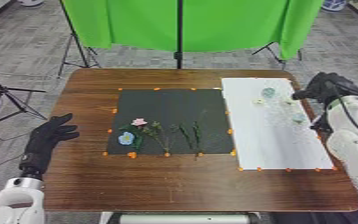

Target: Arrange flowers

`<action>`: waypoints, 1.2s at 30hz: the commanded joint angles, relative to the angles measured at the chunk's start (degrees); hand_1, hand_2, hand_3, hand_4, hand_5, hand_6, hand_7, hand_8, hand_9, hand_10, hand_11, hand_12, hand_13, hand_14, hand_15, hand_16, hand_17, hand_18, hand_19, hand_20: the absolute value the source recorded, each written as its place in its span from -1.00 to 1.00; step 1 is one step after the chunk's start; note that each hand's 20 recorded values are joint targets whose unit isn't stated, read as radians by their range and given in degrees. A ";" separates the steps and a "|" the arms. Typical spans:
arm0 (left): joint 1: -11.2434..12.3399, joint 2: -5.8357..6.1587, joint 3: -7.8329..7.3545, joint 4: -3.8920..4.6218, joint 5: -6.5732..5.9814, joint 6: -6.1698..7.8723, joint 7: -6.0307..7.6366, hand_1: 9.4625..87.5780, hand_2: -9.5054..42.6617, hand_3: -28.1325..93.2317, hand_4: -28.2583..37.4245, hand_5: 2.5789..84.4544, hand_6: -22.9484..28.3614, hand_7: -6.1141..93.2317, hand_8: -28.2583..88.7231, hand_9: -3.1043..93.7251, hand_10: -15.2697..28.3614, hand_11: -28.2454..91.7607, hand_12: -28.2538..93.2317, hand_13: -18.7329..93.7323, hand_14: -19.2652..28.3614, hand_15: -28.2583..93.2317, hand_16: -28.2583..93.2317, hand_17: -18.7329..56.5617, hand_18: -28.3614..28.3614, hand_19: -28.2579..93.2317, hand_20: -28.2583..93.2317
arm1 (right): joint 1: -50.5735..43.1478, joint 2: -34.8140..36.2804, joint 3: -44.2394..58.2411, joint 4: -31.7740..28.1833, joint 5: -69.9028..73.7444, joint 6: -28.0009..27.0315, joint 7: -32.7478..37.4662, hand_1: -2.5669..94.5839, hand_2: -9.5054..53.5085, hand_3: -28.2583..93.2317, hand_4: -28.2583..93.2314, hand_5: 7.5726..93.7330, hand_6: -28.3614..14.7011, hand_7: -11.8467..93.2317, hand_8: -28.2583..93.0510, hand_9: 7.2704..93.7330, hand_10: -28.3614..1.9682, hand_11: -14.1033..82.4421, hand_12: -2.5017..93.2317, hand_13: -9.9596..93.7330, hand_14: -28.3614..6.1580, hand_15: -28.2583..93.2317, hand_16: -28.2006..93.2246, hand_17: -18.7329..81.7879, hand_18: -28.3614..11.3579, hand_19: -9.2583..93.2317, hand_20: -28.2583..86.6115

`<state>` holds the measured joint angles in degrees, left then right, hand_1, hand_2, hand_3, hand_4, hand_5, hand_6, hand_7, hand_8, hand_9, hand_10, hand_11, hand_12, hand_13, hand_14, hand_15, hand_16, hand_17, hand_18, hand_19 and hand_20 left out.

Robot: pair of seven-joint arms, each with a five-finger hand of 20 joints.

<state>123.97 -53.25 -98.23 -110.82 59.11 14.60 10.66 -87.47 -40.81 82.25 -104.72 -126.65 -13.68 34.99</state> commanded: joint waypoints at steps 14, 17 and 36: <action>0.92 -1.41 0.30 -0.12 0.19 0.28 -1.01 -0.72 0.15 0.43 -1.00 -0.03 0.11 -0.62 -0.63 0.04 0.40 -0.13 -0.33 0.09 0.67 -0.05 -0.58 -0.31 0.47 -0.33 -0.26 | -1.87 -3.66 -7.07 9.39 -1.70 10.93 -0.76 -0.26 -1.00 0.52 -0.73 0.16 0.26 -0.52 -0.64 0.51 -0.15 -0.23 -0.40 0.80 0.29 0.53 0.05 0.52 -0.45 1.00 0.52; 1.27 -1.55 0.01 -0.24 0.08 0.50 -0.91 -0.72 0.15 0.43 -1.00 -0.03 0.11 -0.62 -0.63 0.04 0.40 -0.13 -0.33 0.09 0.67 -0.05 -0.58 -0.31 0.47 -0.33 -0.26 | -1.82 -3.78 -8.28 10.02 -2.44 12.11 -0.21 -0.13 -1.00 0.55 -0.77 0.21 0.30 -0.48 -0.66 0.54 -0.06 -0.20 -0.41 0.83 0.37 0.53 0.05 0.54 -0.41 1.00 0.52; 1.95 -1.03 -0.73 -0.73 -0.19 1.03 -1.18 -0.70 0.15 0.43 -1.00 -0.03 0.11 -0.61 -0.63 0.04 0.40 -0.13 -0.33 0.09 0.67 -0.05 -0.58 -0.31 0.47 -0.33 -0.26 | 18.07 -8.33 -17.39 -5.10 2.89 26.29 -7.23 0.31 -1.00 0.43 -0.80 0.65 0.21 -0.35 -0.33 0.88 0.25 -0.48 -0.01 0.91 0.53 0.51 0.07 0.62 -0.30 1.00 0.53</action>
<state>125.54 -54.37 -99.13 -111.51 59.04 15.10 10.12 -86.87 -44.45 74.36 -102.70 -125.66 9.39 34.39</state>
